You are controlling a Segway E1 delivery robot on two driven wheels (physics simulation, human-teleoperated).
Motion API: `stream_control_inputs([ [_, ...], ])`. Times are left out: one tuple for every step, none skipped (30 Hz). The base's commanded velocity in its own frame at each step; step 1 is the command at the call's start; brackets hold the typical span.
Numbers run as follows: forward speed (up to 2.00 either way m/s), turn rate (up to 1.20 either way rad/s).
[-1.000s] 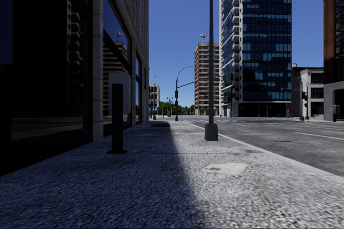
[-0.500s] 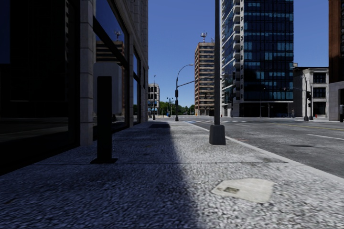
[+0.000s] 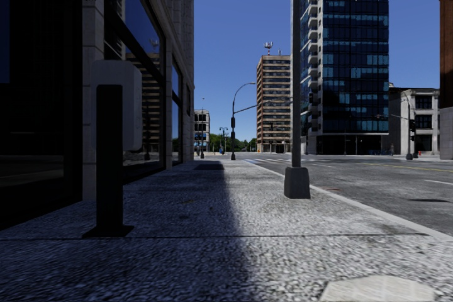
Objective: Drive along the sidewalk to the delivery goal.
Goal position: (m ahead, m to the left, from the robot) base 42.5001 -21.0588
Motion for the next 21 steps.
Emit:
stream_control_inputs([
  [1.47,0.0],
  [1.47,0.0],
  [1.47,0.0],
  [1.47,0.0],
  [1.47,0.0],
  [1.47,0.0],
  [1.47,0.0],
  [1.47,0.0],
  [1.47,0.0],
  [1.47,0.0],
  [1.47,0.0],
  [1.47,0.0],
  [1.47,0.0],
  [1.47,0.0],
  [1.47,0.0],
  [1.47,0.0],
  [1.47,0.0],
  [1.47,0.0],
  [1.47,0.0],
  [1.47,0.0],
  [1.47,0.0],
])
